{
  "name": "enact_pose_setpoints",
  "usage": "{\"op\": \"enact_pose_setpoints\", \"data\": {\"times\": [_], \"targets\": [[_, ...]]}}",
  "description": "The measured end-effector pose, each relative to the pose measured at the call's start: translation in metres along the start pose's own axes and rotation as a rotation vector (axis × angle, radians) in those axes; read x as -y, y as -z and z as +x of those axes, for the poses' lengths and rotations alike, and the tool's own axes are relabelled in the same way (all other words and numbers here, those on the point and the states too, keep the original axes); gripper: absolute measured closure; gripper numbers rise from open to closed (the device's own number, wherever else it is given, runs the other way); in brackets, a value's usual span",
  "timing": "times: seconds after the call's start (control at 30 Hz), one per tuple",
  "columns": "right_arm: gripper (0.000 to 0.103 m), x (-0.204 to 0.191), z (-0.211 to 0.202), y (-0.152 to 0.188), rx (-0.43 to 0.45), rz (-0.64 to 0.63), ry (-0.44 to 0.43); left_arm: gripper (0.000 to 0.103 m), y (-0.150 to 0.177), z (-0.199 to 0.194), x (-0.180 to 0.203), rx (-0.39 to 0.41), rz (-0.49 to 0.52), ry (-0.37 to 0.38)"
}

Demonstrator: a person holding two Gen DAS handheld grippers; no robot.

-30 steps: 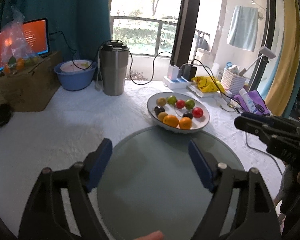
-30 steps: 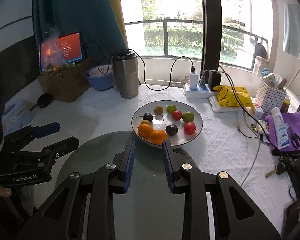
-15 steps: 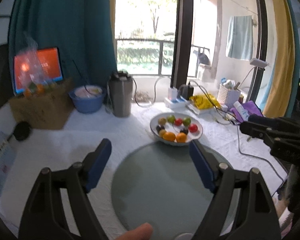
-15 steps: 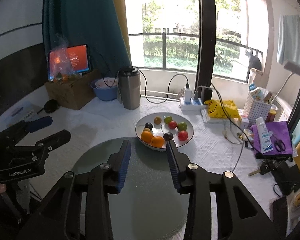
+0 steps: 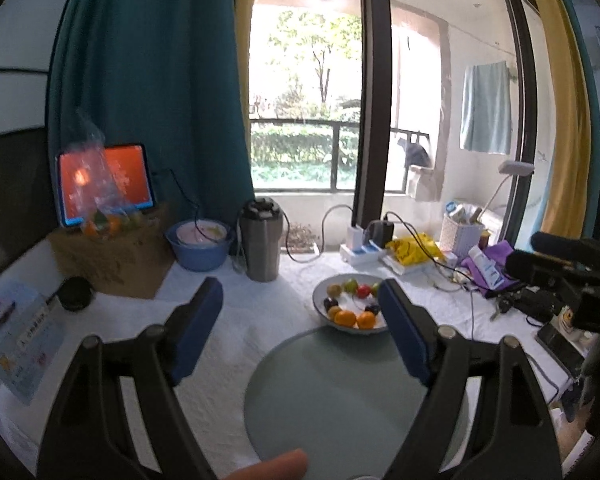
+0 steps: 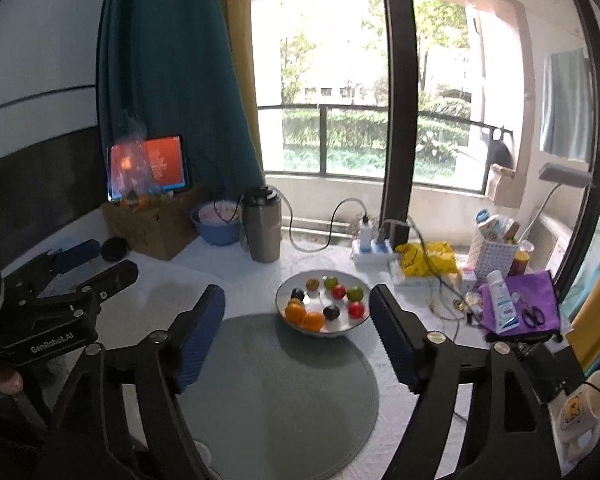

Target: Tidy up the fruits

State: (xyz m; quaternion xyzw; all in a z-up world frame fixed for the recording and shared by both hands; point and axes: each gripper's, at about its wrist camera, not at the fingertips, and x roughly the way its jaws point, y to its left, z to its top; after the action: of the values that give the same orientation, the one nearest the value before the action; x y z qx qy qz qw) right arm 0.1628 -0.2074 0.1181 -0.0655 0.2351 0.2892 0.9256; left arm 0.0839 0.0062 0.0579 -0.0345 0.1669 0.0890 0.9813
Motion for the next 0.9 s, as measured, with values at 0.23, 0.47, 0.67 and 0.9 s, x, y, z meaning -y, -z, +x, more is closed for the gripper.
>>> {"op": "enact_pose_setpoints", "data": {"times": [0.23, 0.47, 0.67, 0.9], "targets": [[0.023, -0.006, -0.021, -0.010, 0.052, -0.022, 0.023, 0.022, -0.014, -0.024, -0.001, 0.050, -0.017, -0.013], [0.023, -0.007, -0.040, -0.016, 0.098, -0.014, 0.034, 0.022, -0.022, -0.041, 0.002, 0.082, -0.004, -0.030], [0.023, -0.009, -0.055, -0.009, 0.115, 0.022, 0.068, 0.022, -0.020, -0.062, 0.004, 0.113, -0.009, -0.034], [0.023, -0.015, -0.067, 0.006, 0.108, 0.049, 0.121, 0.022, -0.017, -0.070, 0.005, 0.104, 0.023, -0.021]]}}
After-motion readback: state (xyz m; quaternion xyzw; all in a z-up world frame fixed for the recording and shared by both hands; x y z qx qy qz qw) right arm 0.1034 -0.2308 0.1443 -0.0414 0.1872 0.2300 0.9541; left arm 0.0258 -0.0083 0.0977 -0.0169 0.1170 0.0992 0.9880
